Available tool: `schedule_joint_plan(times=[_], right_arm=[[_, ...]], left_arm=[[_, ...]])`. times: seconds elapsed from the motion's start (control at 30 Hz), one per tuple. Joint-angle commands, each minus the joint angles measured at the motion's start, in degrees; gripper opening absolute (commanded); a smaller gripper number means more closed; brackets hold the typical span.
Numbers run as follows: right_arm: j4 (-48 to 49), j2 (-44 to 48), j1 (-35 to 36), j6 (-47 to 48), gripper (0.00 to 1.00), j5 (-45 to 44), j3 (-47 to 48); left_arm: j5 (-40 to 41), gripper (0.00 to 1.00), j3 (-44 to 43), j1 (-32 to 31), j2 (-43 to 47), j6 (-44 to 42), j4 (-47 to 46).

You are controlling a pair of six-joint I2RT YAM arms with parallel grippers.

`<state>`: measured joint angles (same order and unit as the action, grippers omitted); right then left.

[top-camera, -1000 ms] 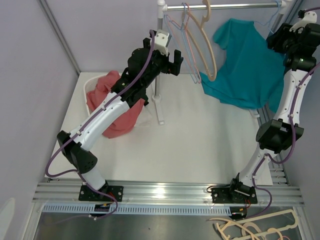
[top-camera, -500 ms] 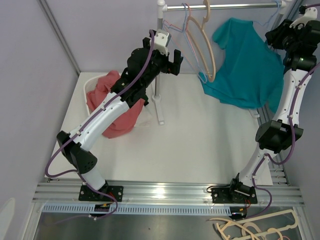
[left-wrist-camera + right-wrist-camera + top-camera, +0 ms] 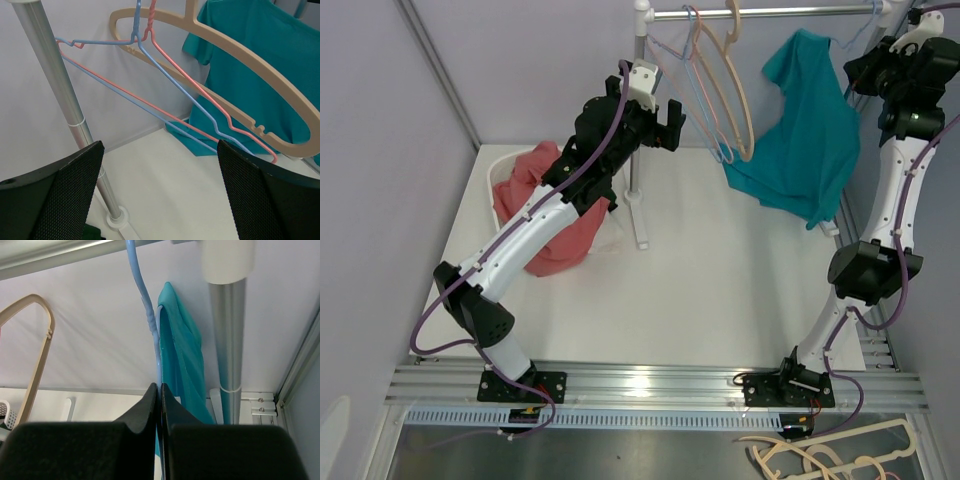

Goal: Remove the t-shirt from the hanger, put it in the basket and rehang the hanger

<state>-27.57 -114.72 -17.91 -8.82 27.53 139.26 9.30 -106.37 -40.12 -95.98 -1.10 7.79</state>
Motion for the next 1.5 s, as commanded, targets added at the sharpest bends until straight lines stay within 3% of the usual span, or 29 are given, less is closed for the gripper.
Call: schedule_joint_plan(times=[0.0, 0.27, 0.67, 0.83, 1.03, 1.27, 1.4, 1.47], right_arm=[[1.91, 0.54, 2.26, 0.03, 0.0, -1.25, 3.21], [1.64, 0.11, 5.96, 0.21, 0.0, -5.38, 8.57], [-2.04, 4.58, 8.15, 0.82, 0.0, -9.15, 7.52], [-3.28, 12.82, 11.23, 4.07, 0.0, -17.06, -1.24], [-3.19, 19.26, 12.11, 4.87, 0.0, -17.24, -8.02], [-7.75, 21.9, 12.55, 3.37, 0.0, -17.68, -7.86], [-8.99, 27.51, 16.23, 1.44, 0.0, -29.67, -14.51], [-8.99, 29.8, 19.74, -1.01, 0.0, -35.5, -17.43]], left_arm=[[0.81, 1.0, 0.28, -0.22, 2.03, -0.74, -0.94], [1.51, 1.0, 0.28, -0.22, 2.47, -1.44, -0.5], [-1.65, 0.99, 3.53, -0.66, 5.54, -1.27, -1.63], [-2.18, 0.99, 7.3, -2.94, 9.06, -3.37, -4.18], [0.36, 0.99, 9.24, -6.28, 11.96, -4.96, -4.63], [1.69, 1.0, 11.27, -8.92, 15.47, -5.4, -3.66], [-0.24, 0.99, 16.95, -12.17, 18.89, -6.01, -5.5], [0.63, 1.0, 22.22, -16.28, 20.65, -9.34, -12.05]])
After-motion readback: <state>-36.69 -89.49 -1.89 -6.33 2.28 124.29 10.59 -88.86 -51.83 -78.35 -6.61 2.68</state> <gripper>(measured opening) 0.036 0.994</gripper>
